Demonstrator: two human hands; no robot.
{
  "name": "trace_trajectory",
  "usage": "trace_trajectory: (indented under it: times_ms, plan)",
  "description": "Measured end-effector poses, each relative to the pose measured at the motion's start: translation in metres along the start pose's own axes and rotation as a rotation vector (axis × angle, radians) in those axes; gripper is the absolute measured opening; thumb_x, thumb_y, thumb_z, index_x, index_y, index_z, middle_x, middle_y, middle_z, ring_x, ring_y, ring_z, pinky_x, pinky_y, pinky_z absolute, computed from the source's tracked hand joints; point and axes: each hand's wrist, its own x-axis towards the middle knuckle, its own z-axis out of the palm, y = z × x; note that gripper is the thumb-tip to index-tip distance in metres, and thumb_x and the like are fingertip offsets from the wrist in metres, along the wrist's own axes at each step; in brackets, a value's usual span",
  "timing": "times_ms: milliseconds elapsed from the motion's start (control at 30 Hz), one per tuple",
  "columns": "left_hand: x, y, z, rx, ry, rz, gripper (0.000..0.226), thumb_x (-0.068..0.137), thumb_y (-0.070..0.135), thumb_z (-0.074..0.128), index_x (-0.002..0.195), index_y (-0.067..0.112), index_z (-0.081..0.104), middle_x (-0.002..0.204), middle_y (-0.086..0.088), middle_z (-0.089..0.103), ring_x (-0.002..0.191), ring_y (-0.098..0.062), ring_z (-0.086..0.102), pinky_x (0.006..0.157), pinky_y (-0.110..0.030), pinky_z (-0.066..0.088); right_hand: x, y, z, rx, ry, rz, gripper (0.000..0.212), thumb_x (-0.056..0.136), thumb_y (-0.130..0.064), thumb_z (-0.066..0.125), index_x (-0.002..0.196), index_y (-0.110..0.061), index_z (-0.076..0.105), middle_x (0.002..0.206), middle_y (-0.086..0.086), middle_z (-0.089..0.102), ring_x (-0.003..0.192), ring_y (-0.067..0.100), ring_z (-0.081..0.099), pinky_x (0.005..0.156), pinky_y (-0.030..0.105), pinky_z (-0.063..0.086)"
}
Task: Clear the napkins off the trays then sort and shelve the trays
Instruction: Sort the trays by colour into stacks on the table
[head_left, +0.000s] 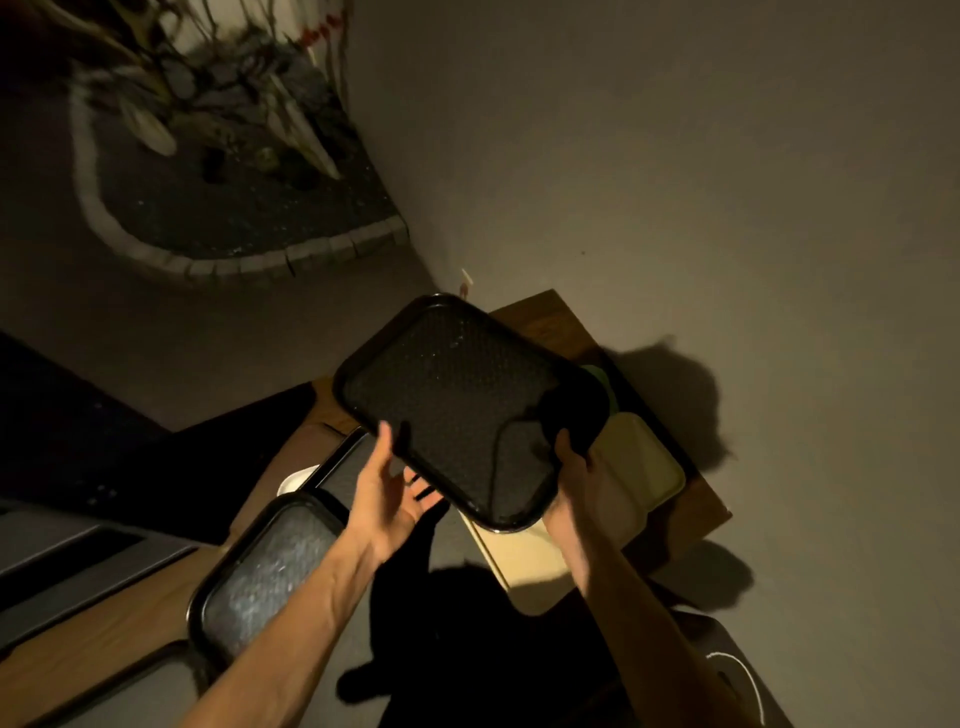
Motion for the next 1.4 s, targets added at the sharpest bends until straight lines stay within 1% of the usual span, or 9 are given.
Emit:
trace_trajectory:
  times_ms: [133, 300, 433, 533, 700, 867, 1000, 1167, 1400]
  plan:
    - [0.008, 0.003, -0.033, 0.02, 0.201, 0.18, 0.055, 0.088, -0.008, 0.054, 0.139, 0.012, 0.047, 0.14, -0.016, 0.054, 0.087, -0.016, 0.072, 0.073, -0.033, 0.061, -0.002, 0.029, 0.02, 0.078, -0.05, 0.168, 0.056, 0.087, -0.031, 0.071, 0.137, -0.014, 0.053, 0.13, 0.012, 0.063, 0.114, 0.03, 0.063, 0.085, 0.038, 0.056]
    - [-0.028, 0.027, -0.098, 0.037, 0.261, 0.244, 0.043, 0.086, -0.012, 0.053, 0.117, 0.017, 0.059, 0.129, -0.013, 0.058, 0.087, -0.015, 0.072, 0.075, -0.033, 0.061, 0.001, 0.052, 0.026, -0.114, -0.178, 0.261, 0.059, 0.08, -0.024, 0.078, 0.132, -0.008, 0.054, 0.12, 0.011, 0.07, 0.11, 0.026, 0.067, 0.089, 0.039, 0.056]
    - [-0.07, 0.037, -0.146, 0.062, 0.329, 0.226, 0.053, 0.087, -0.011, 0.054, 0.136, 0.007, 0.049, 0.128, -0.016, 0.061, 0.099, -0.023, 0.068, 0.079, -0.033, 0.06, 0.003, 0.06, 0.031, -0.364, -0.232, 0.152, 0.051, 0.079, -0.038, 0.078, 0.121, -0.014, 0.063, 0.11, 0.007, 0.073, 0.105, 0.023, 0.068, 0.093, 0.036, 0.052]
    - [-0.102, 0.033, -0.176, 0.088, 0.357, 0.162, 0.05, 0.085, -0.006, 0.059, 0.134, 0.002, 0.052, 0.128, -0.021, 0.062, 0.094, -0.025, 0.071, 0.078, -0.036, 0.061, 0.002, 0.069, 0.043, -0.795, -0.313, -0.034, 0.032, 0.083, -0.033, 0.076, 0.107, -0.012, 0.069, 0.094, 0.005, 0.069, 0.091, 0.021, 0.063, 0.073, 0.029, 0.05]
    - [-0.14, 0.003, -0.212, 0.072, 0.388, 0.073, 0.043, 0.077, -0.002, 0.063, 0.118, 0.009, 0.062, 0.111, -0.018, 0.071, 0.09, -0.029, 0.073, 0.074, -0.041, 0.061, -0.018, 0.1, 0.071, -1.169, -0.582, 0.173, 0.076, 0.083, -0.052, 0.07, 0.143, -0.014, 0.044, 0.143, 0.003, 0.048, 0.132, 0.022, 0.047, 0.101, 0.026, 0.036]
    - [-0.146, -0.039, -0.236, 0.049, 0.557, 0.061, 0.034, 0.087, -0.011, 0.056, 0.118, 0.004, 0.059, 0.084, -0.01, 0.076, 0.07, -0.02, 0.073, 0.064, -0.032, 0.061, -0.039, 0.144, 0.083, -1.388, -0.494, 0.01, 0.059, 0.1, -0.046, 0.045, 0.149, -0.014, 0.036, 0.151, 0.012, 0.041, 0.141, 0.03, 0.036, 0.111, 0.035, 0.031]
    - [-0.145, -0.048, -0.239, 0.361, 0.82, 0.022, 0.019, 0.093, 0.002, 0.058, 0.113, 0.004, 0.056, 0.081, -0.012, 0.065, 0.062, -0.021, 0.061, 0.052, -0.028, 0.055, -0.048, 0.173, 0.08, -1.273, -0.333, -0.138, 0.037, 0.099, -0.043, 0.047, 0.12, -0.019, 0.066, 0.117, 0.009, 0.064, 0.119, 0.025, 0.054, 0.083, 0.027, 0.032]
    - [-0.154, -0.054, -0.261, 0.758, 0.776, -0.148, 0.027, 0.086, -0.006, 0.047, 0.1, 0.01, 0.064, 0.082, -0.018, 0.068, 0.062, -0.03, 0.067, 0.06, -0.046, 0.061, -0.054, 0.183, 0.089, -1.238, -0.348, -0.211, 0.051, 0.083, -0.075, 0.042, 0.099, -0.034, 0.068, 0.105, 0.002, 0.066, 0.104, 0.029, 0.06, 0.097, 0.047, 0.043]
    - [-0.15, -0.059, -0.26, 1.265, 0.827, -0.229, 0.046, 0.094, 0.024, 0.053, 0.134, 0.004, 0.043, 0.123, -0.024, 0.061, 0.115, -0.04, 0.059, 0.094, -0.038, 0.047, -0.051, 0.201, 0.089, -1.485, -0.33, -0.405, 0.027, 0.098, -0.03, 0.049, 0.112, -0.015, 0.067, 0.106, 0.012, 0.048, 0.096, 0.032, 0.055, 0.093, 0.035, 0.045]
